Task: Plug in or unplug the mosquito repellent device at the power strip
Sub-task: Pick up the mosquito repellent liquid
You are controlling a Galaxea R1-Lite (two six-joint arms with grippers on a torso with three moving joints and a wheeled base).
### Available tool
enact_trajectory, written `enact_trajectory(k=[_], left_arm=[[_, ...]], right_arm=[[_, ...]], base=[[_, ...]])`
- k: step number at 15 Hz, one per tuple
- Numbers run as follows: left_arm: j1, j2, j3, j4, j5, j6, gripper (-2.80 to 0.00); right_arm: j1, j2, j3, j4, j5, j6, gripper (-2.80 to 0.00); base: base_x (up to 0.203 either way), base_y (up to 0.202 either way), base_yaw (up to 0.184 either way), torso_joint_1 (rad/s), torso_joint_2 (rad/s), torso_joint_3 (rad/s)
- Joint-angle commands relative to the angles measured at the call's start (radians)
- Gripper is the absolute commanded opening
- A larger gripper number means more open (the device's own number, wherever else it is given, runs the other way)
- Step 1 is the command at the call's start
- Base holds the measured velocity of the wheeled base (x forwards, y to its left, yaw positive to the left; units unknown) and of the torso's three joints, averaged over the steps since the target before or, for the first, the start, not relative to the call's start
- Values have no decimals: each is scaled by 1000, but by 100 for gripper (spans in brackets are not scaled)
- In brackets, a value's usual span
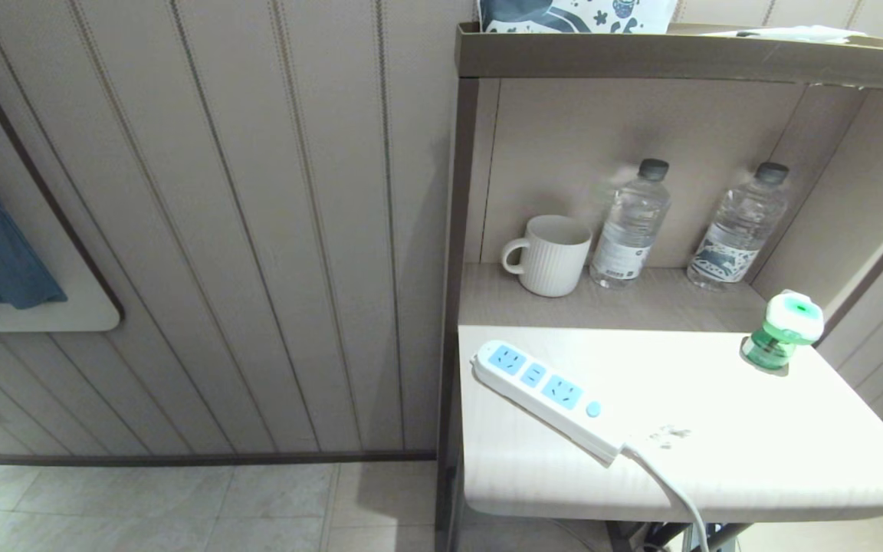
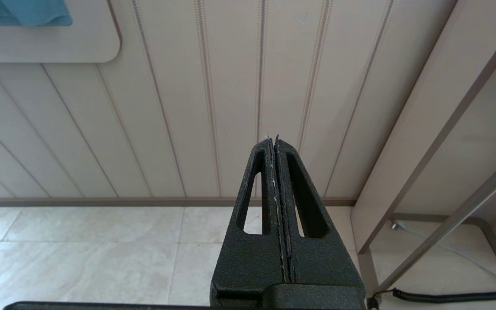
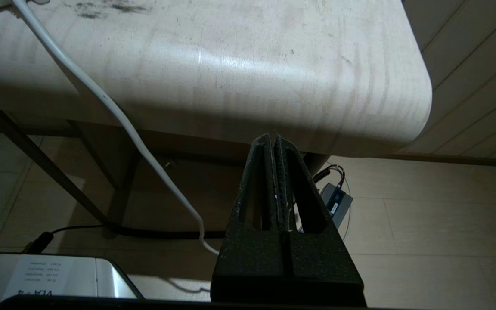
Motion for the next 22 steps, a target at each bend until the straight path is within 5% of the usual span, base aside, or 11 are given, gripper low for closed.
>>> enact_trajectory(k=[1, 7, 12, 15, 17, 22], left_arm=[[0, 2, 0, 0, 0, -1, -280], [0, 2, 0, 0, 0, 0, -280], [0, 2, 0, 0, 0, -1, -280], [0, 2, 0, 0, 0, 0, -280], [0, 2, 0, 0, 0, 1, -280], [0, 2, 0, 0, 0, -1, -280]], right_arm=[[-7, -60, 26, -3, 2, -13, -280], [89, -84, 25, 26, -6, -21, -280], [165, -334, 13, 146, -94, -38, -280], [169, -334, 26, 161, -95, 10, -280], [169, -334, 24, 197, -103, 113, -280], [169, -334, 26, 188, -135, 150, -280]], base=[[0, 0, 0, 0, 0, 0], [0, 0, 0, 0, 0, 0], [0, 0, 0, 0, 0, 0], [0, 0, 0, 0, 0, 0], [0, 0, 0, 0, 0, 0], [0, 0, 0, 0, 0, 0]])
